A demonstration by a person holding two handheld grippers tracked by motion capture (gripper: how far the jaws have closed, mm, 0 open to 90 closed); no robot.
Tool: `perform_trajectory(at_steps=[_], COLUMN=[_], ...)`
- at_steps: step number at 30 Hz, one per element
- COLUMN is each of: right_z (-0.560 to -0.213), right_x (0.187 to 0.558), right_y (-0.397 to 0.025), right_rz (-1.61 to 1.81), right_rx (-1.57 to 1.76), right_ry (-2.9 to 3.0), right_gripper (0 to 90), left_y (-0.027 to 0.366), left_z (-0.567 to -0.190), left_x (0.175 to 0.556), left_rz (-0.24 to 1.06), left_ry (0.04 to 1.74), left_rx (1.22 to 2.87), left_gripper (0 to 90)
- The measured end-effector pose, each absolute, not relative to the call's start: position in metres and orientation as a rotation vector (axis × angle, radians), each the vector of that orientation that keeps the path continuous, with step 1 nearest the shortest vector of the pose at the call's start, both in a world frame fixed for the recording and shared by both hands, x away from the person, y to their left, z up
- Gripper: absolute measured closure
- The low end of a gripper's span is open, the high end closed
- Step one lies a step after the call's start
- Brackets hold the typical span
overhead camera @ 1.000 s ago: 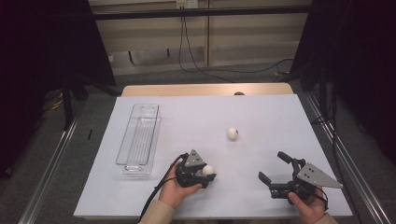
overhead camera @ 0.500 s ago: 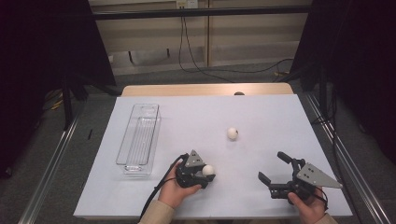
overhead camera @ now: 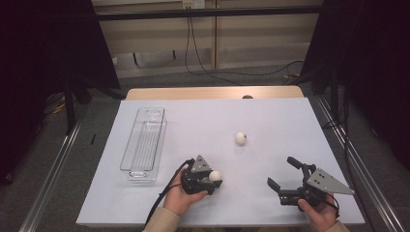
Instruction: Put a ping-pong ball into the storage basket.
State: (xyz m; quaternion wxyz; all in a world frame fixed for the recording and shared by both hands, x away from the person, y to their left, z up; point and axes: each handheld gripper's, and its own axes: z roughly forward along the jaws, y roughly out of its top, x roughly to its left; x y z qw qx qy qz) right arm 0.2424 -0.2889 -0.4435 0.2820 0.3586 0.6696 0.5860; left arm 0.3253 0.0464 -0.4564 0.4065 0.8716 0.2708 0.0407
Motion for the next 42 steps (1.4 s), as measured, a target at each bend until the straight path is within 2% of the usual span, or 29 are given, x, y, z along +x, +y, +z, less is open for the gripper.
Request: perform_trajectory(at_steps=[42], right_z=[-0.444], right_x=[0.243], right_y=[-0.288], right_rz=[1.574], right_rx=[0.958], right_ry=[1.795], right_gripper=[1.3], left_y=[0.059], left_z=[-0.434], left_x=[0.329], left_rz=[0.077], left_ry=[0.727], left_rx=[2.146], left_gripper=[50.9])
